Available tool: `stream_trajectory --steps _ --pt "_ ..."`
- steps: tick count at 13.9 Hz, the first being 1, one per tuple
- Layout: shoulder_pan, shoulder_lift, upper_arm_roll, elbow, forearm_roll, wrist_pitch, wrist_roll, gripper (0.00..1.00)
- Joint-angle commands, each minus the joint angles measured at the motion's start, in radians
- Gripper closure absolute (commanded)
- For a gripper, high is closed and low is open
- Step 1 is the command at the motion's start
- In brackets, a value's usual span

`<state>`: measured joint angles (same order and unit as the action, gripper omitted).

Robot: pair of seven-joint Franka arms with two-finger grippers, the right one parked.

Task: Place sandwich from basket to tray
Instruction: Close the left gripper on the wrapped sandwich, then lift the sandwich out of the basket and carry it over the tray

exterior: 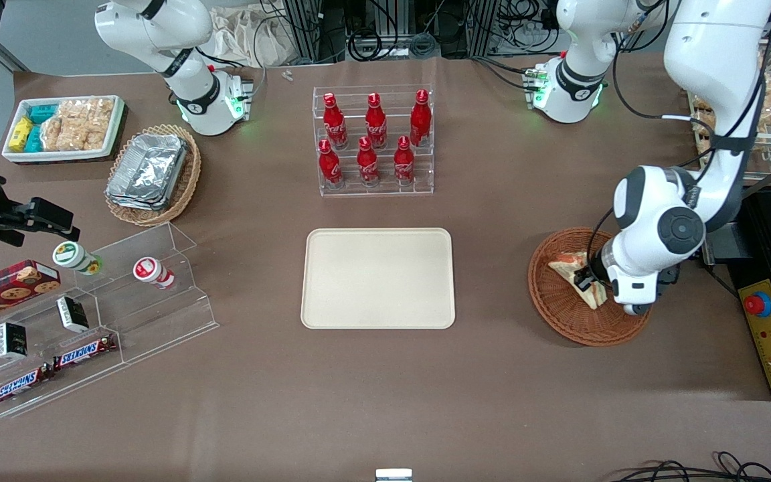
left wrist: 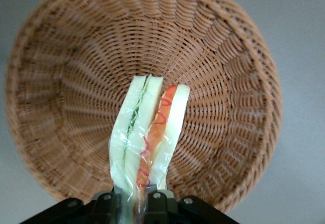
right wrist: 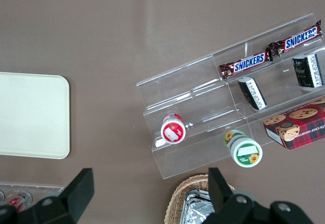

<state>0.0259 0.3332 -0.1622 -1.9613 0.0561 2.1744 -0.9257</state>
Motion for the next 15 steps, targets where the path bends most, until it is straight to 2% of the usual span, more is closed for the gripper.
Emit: stream_trajectory --steps 1,5,7,10,13,15 --pt "-0.004 -0.011 -0.003 0.190 0.011 -0.229 0.005 1.00" --pt "-0.003 -0.013 -0.049 0.500 -0.002 -0.531 0.050 1.00" --pt "-0.009 -0.007 -0.091 0.626 -0.006 -0.617 0.077 1.00" --pt "-0.026 0.018 -0.193 0.645 0.005 -0.607 0.157 1.00" --pt "-0.145 0.099 -0.207 0.647 0.008 -0.543 0.156 1.00" --pt "-0.219 0.176 -0.207 0.645 0.045 -0.481 0.150 1.00"
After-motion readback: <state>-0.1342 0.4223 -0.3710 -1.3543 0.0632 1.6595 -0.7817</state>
